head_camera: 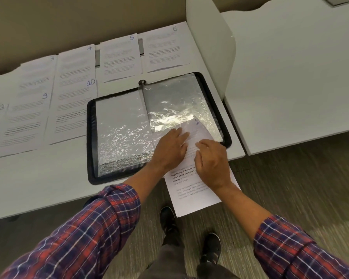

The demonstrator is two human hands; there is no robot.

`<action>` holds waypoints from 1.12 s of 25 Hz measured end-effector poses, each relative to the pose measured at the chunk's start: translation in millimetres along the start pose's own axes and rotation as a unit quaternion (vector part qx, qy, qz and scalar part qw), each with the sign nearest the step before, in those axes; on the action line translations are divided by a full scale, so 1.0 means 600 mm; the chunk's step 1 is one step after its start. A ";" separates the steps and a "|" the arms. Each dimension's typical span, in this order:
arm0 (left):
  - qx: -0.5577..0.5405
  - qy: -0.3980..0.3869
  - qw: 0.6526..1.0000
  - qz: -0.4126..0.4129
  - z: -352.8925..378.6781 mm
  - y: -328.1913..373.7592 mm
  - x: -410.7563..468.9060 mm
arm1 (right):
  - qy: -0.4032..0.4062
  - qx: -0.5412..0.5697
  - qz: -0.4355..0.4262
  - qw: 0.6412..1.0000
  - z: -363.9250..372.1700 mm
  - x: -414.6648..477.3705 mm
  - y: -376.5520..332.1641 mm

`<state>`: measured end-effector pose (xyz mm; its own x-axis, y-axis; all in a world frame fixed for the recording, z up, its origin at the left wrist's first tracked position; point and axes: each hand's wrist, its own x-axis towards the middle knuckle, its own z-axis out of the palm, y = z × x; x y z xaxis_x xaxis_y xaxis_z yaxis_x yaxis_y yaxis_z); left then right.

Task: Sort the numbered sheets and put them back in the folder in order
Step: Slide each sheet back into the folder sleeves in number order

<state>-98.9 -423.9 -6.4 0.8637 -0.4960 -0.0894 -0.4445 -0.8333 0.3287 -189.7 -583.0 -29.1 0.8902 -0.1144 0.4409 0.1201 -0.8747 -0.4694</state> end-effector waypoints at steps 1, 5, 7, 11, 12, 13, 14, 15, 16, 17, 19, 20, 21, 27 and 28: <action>0.011 -0.006 1.000 0.007 0.005 0.002 0.003 | 0.004 -0.022 0.054 0.998 -0.015 -0.002 0.000; 0.032 0.003 0.999 0.020 0.011 0.018 0.011 | -0.040 0.012 0.296 0.954 -0.064 -0.030 0.016; 0.026 0.021 0.999 0.023 0.008 0.032 0.015 | -0.113 0.115 0.377 0.912 -0.076 -0.047 0.022; 0.027 0.021 0.999 0.013 0.012 0.064 0.029 | -0.122 0.204 0.378 0.895 -0.076 -0.046 0.031; 0.025 0.023 0.999 0.004 0.013 0.069 0.032 | -0.128 0.226 0.388 0.884 -0.076 -0.040 0.034; 0.022 0.025 0.999 -0.003 0.014 0.073 0.034 | -0.140 0.241 0.395 0.876 -0.077 -0.035 0.041; 0.019 0.029 0.999 -0.009 0.014 0.077 0.036 | -0.155 0.250 0.394 0.871 -0.079 -0.032 0.048; 0.016 0.034 0.999 -0.015 0.015 0.081 0.038 | -0.171 0.252 0.389 0.869 -0.082 -0.031 0.057; 0.015 0.035 0.999 -0.018 0.015 0.085 0.040 | -0.186 0.253 0.382 0.869 -0.086 -0.032 0.063; 0.017 0.029 0.999 -0.017 0.016 0.089 0.041 | -0.199 0.248 0.373 0.872 -0.090 -0.032 0.065; 0.021 -0.004 1.000 0.003 0.020 0.095 0.044 | -0.210 0.237 0.358 0.879 -0.089 -0.034 0.065; 0.015 -0.024 0.999 0.016 0.021 0.097 0.044 | -0.201 0.239 0.358 0.880 -0.089 -0.032 0.065; 0.003 -0.042 0.999 0.024 0.022 0.098 0.045 | -0.188 0.249 0.363 0.878 -0.089 -0.030 0.065; -0.013 -0.107 0.994 0.035 0.015 0.089 0.056 | -0.059 0.462 0.497 0.733 -0.124 -0.087 0.037; -0.011 -0.114 0.993 0.037 0.013 0.087 0.057 | -0.031 0.492 0.520 0.698 -0.123 -0.111 0.031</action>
<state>-94.6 -486.5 0.3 0.7519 -0.5998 -0.2735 -0.4972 -0.7885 0.3621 -279.2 -626.4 -10.8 0.7345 -0.3984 -0.5494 -0.3892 0.4158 -0.8219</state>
